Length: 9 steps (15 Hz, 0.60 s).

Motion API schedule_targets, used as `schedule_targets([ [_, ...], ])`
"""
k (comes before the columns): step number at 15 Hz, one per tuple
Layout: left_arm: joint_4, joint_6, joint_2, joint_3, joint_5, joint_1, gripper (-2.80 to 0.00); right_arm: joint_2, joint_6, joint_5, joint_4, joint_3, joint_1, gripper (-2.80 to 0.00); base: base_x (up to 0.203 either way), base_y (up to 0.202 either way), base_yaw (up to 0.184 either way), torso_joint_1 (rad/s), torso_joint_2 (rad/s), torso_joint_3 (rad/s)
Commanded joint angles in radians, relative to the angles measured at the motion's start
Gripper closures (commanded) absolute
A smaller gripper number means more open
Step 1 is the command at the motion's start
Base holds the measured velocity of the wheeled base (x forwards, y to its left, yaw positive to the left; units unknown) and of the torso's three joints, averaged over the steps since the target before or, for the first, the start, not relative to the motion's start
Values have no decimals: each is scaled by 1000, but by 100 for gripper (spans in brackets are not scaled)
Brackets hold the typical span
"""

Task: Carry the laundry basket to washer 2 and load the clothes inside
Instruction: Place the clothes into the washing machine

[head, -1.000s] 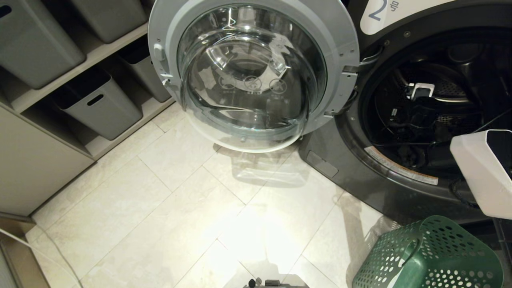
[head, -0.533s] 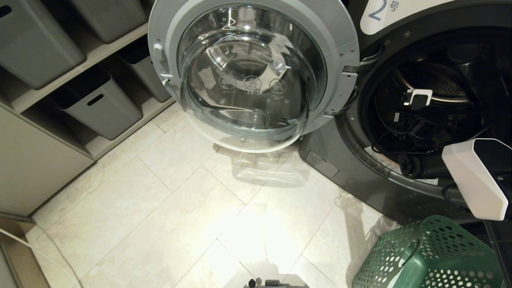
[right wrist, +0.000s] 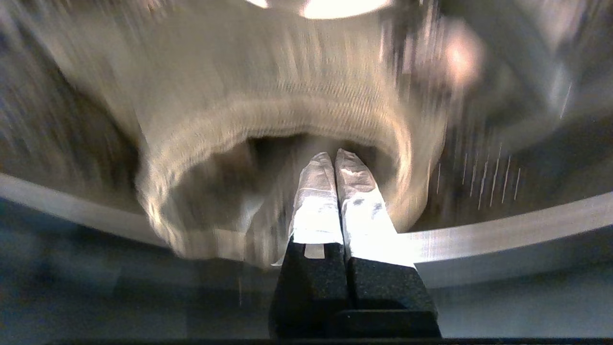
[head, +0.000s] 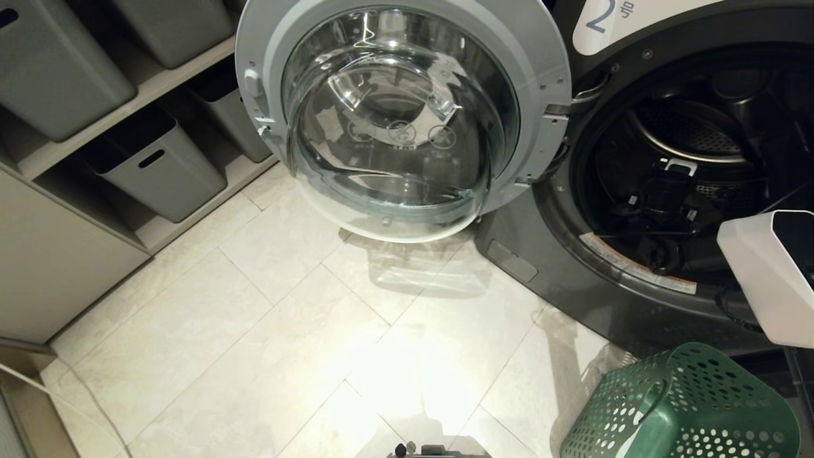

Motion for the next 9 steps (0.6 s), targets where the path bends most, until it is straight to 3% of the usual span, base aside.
schedule_targets([
  [1, -1, 0, 1, 2, 2, 0, 0, -105, 247, -7, 328, 32, 3, 0, 0, 0, 0, 0, 0, 0],
  [3, -1, 0, 0, 1, 0, 0, 0, -172, 314, -6, 398, 89, 6, 0, 0, 0, 0, 0, 0, 0],
  [9, -1, 0, 2, 2, 0, 0, 0, -336, 337, 18, 406, 253, 17, 0, 0, 0, 0, 0, 0, 0],
])
